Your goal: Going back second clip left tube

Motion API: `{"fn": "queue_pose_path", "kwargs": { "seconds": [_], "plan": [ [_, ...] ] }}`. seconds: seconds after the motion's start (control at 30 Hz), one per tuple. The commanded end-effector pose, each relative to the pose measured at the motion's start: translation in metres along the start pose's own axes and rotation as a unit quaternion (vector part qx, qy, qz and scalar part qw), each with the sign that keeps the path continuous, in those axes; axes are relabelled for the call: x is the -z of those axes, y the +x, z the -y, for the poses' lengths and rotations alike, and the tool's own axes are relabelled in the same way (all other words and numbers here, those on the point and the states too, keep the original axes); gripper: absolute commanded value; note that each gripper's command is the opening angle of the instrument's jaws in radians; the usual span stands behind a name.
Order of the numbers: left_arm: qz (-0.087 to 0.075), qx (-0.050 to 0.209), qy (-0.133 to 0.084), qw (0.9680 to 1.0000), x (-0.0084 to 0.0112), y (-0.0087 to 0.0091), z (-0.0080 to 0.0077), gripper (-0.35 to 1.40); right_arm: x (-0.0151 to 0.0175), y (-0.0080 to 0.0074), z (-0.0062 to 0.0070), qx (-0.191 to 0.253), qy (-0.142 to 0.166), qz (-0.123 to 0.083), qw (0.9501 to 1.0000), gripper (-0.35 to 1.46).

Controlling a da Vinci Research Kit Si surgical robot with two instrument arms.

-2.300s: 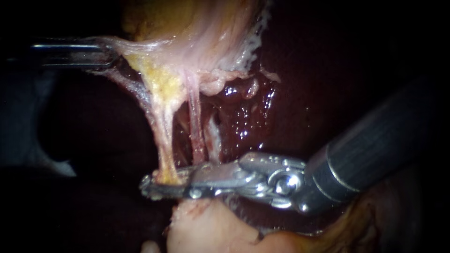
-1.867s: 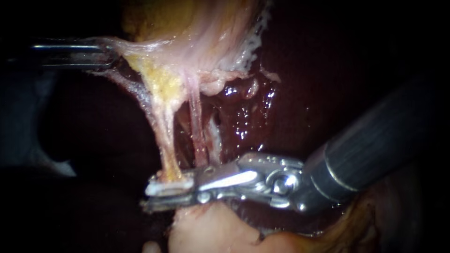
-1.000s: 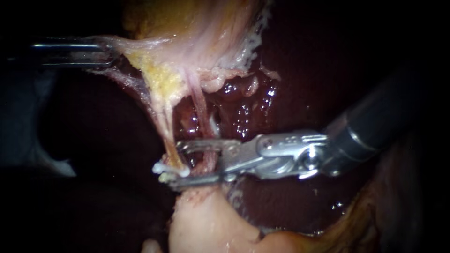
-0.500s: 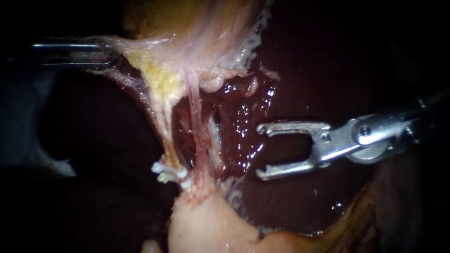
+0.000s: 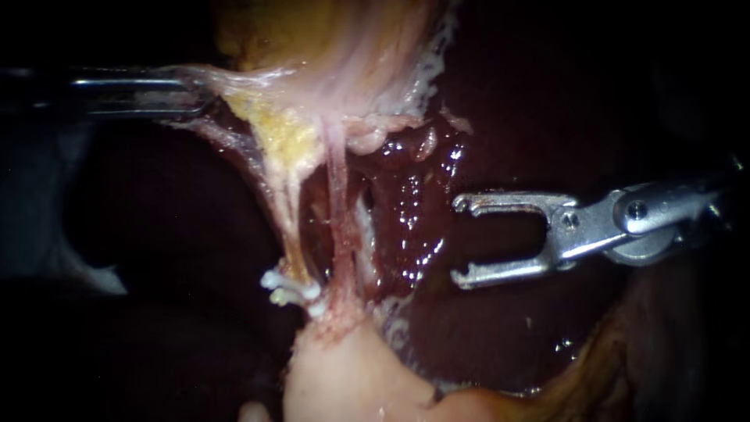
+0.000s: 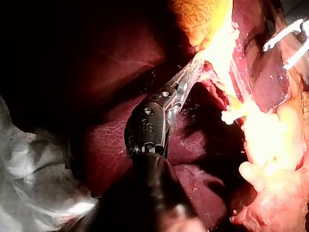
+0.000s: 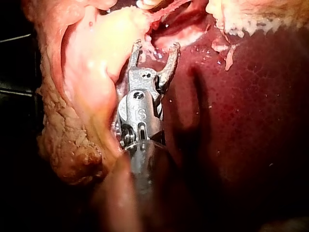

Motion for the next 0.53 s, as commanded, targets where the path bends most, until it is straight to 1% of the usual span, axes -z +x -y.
{"fn": "queue_pose_path", "kwargs": {
  "seconds": [0.03, 0.1, 0.17, 0.53],
  "plan": [
    [0.001, -0.002, 0.000, 1.0000, -0.0005, -0.0002, 0.0000, -0.35, -0.0001, 0.0000, 0.0000, 0.000, 0.000, 0.000, 1.0000, 0.50],
    [0.003, -0.003, -0.001, 1.0000, -0.0011, -0.0006, 0.0001, -0.35, -0.0001, 0.0000, 0.0000, 0.000, 0.000, 0.000, 1.0000, 0.50],
    [0.004, -0.004, 0.000, 1.0000, -0.0012, -0.0008, 0.0001, -0.35, 0.0000, 0.0000, 0.0000, 0.000, 0.000, 0.000, 1.0000, 0.50],
    [0.004, -0.003, 0.000, 1.0000, -0.0012, -0.0006, 0.0001, -0.35, 0.0000, 0.0001, 0.0002, 0.000, 0.003, -0.001, 1.0000, 0.50]
  ]
}}
